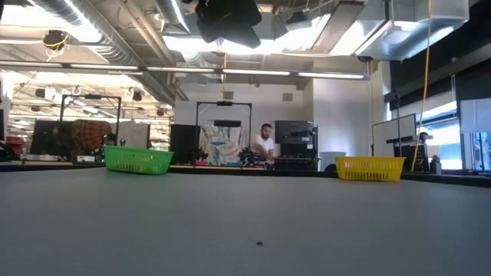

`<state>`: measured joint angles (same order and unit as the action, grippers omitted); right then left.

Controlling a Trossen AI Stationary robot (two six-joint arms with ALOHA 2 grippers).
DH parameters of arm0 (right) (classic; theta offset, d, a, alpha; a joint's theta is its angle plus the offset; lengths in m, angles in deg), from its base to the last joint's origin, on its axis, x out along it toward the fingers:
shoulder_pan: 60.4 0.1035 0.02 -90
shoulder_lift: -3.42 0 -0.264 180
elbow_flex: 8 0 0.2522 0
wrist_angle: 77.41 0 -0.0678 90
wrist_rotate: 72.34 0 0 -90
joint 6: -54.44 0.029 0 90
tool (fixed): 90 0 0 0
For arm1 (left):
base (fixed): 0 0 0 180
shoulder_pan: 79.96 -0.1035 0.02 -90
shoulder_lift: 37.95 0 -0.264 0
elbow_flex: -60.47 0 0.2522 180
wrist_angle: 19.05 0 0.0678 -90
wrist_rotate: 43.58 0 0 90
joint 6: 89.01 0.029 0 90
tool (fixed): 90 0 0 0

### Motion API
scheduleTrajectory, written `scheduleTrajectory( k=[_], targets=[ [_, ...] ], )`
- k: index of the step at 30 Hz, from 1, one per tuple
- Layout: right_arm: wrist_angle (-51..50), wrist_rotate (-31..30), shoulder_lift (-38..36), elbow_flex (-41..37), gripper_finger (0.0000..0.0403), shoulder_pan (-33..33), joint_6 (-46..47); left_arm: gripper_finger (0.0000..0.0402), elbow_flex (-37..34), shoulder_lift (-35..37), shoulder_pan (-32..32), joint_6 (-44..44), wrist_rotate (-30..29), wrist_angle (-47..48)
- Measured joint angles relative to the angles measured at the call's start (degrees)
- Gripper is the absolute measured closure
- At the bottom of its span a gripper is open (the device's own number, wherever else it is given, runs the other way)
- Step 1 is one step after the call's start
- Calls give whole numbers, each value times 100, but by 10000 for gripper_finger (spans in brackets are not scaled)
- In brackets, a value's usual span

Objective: Sort produce into baskets
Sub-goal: Put the red chili pepper into blue bin

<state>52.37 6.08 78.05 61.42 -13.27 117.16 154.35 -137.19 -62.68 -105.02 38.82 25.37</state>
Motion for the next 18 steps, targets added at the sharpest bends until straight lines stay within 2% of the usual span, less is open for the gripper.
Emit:
scheduleTrajectory(
  k=[5, 12, 18],
  targets=[
    [-654, 222, 0, 0, 379, 612, 1413, 215, 0, 0, 0, -7, -52, 0],
    [-793, 213, 0, 0, 379, 1285, 2780, 215, 0, 0, 0, 2, -278, -1],
    [-1543, 219, 63, 0, 379, 1769, 4040, 215, 0, 0, -2, -4, -338, 0]
  ],
)
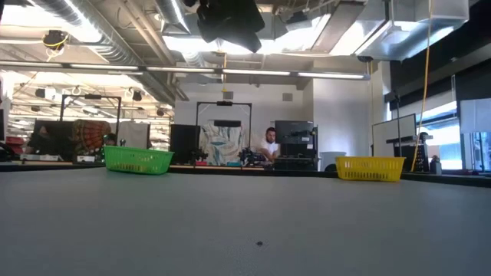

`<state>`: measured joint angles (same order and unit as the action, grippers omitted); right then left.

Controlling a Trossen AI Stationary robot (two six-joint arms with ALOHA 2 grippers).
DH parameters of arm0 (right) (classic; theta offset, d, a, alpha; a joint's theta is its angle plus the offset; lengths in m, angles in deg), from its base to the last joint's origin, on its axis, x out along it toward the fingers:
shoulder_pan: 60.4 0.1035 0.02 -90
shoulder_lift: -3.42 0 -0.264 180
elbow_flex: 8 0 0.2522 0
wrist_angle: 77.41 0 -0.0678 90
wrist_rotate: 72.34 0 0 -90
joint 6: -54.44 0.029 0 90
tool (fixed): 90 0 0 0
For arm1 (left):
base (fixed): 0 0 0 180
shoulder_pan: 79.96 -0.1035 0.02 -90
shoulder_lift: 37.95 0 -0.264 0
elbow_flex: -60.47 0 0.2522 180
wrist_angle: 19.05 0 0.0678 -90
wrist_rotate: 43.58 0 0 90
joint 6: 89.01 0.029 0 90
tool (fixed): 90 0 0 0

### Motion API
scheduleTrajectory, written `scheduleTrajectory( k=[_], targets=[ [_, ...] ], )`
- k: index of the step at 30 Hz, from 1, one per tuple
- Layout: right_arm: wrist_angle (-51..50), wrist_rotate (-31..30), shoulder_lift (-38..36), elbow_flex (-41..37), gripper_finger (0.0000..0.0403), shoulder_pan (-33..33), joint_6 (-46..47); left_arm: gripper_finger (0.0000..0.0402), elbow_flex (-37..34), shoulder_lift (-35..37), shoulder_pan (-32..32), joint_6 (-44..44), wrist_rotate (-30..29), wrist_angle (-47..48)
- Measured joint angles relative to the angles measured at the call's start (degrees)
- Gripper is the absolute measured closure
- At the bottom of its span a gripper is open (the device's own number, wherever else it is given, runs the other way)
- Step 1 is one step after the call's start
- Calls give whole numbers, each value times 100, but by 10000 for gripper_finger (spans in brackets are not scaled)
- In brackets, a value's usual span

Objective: Sort produce into baskets
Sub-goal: Put the red chili pepper into blue bin, then put the brown mushroom into the green bin

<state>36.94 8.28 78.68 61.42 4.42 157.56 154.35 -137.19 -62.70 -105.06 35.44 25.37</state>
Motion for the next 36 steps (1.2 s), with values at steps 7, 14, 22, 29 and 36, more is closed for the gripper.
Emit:
scheduleTrajectory(
  k=[7, 14, 22, 29, 36],
  targets=[
    [-291, 5, 325, 0, 378, 120, 382, 215, 0, 0, 2, -4, 0, 0],
    [-403, 297, 584, 0, 311, 115, 498, 215, 0, 0, 2, -7, 2, -4],
    [-360, 299, 540, 0, 214, -47, 309, 215, 0, -2, 2, -9, 2, -4],
    [-221, -717, 376, 308, 197, -482, -698, 215, 0, 0, 104, -207, 3, 141],
    [577, -1971, 376, 358, 196, -1156, -2498, 215, 0, -1, 607, -990, 53, 1205]
  ],
)
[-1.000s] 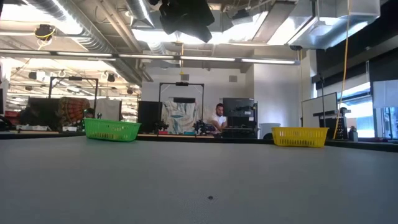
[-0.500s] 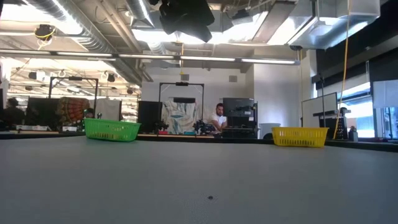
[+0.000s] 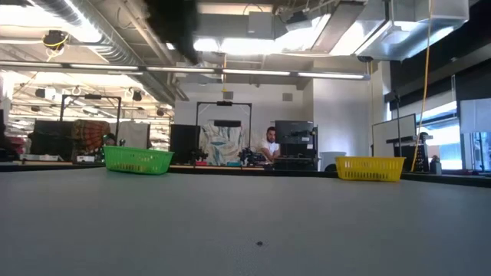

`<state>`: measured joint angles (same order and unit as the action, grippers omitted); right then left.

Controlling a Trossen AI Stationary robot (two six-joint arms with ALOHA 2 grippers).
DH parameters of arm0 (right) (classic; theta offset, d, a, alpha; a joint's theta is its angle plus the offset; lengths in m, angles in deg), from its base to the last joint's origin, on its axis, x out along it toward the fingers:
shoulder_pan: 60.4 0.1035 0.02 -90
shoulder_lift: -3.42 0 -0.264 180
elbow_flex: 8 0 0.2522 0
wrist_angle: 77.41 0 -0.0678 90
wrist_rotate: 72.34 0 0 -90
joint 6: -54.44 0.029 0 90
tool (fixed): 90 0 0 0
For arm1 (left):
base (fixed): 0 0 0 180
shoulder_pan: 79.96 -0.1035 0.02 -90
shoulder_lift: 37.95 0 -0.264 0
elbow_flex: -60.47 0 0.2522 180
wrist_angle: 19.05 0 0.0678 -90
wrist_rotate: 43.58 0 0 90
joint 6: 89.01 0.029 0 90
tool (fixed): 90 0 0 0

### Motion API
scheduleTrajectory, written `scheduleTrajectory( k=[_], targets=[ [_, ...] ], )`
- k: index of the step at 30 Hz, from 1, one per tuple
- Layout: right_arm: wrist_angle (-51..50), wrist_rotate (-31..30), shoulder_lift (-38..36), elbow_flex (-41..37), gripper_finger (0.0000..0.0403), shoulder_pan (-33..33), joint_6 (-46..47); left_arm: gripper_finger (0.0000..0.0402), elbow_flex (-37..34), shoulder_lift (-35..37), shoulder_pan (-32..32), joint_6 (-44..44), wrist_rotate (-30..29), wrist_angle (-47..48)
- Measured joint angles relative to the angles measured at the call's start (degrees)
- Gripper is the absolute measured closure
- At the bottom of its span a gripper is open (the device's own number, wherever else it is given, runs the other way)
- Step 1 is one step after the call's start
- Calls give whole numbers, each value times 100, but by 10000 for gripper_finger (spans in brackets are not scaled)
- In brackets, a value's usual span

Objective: Sort produce into baskets
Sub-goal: Put the brown mushroom into the green bin

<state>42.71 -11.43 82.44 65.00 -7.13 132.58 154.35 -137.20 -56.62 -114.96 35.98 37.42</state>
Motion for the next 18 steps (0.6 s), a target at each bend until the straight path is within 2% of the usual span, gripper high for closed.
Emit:
scheduleTrajectory(
  k=[8, 13, 18],
  targets=[
    [665, -737, 0, -2, 196, -796, -1876, 215, 0, 1, 914, -1766, 6, 1406],
    [946, -809, 0, -2, 196, -1252, -2635, 215, 0, 1, 1491, -2794, 179, 1940],
    [1006, -821, 0, -2, 196, -1551, -2996, 215, 0, 1, 1978, -3648, 410, 2187]
  ],
)
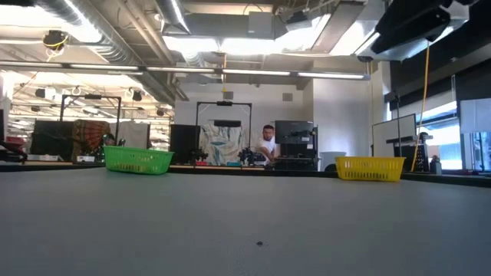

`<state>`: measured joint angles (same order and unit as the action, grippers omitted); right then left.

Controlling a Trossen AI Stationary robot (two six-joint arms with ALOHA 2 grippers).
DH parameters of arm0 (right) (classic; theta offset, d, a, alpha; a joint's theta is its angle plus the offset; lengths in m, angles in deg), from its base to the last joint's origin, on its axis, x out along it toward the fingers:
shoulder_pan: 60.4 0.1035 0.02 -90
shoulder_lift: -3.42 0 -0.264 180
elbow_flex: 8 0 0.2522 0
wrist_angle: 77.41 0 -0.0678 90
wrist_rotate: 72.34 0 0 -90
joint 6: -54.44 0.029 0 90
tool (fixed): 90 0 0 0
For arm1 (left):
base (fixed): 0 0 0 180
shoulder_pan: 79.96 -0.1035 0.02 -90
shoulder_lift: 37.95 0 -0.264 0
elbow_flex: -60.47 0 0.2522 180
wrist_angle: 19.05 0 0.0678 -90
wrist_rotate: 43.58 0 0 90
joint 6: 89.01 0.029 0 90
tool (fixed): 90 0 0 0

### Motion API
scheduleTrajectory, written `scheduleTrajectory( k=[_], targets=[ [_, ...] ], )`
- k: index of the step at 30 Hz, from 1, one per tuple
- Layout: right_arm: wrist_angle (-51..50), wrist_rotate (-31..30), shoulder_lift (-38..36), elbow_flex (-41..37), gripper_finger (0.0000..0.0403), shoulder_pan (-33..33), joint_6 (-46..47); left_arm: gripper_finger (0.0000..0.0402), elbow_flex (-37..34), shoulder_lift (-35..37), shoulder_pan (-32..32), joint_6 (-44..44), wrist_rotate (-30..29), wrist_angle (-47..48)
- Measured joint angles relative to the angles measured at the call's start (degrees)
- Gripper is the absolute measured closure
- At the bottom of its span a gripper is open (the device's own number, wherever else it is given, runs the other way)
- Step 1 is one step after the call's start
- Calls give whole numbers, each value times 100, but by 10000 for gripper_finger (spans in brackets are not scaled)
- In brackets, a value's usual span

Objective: Sort produce into baskets
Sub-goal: Put the brown mushroom into the green bin

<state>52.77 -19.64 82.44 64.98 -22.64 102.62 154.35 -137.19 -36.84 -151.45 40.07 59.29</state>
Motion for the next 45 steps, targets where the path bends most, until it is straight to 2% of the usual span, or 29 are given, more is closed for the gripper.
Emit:
scheduleTrajectory(
  k=[9, 18, 25, 31, 45],
  targets=[
    [0, -67, 2, -2, 196, -190, -240, 215, 0, 0, 731, -1387, 275, 146],
    [0, -177, 2, -2, 196, -181, -348, 215, 0, 0, 1328, -3734, 285, 1015],
    [0, -219, 2, -2, 196, -179, -363, 215, 0, -56, 1490, -4950, 266, 1492],
    [-1, -219, 4, -4, 196, -179, -363, 215, 0, -217, 1460, -5124, 273, 1222],
    [-1, -219, 4, -4, 196, -179, -359, 215, -2, -923, 1453, -5123, 280, 1334]
  ],
)
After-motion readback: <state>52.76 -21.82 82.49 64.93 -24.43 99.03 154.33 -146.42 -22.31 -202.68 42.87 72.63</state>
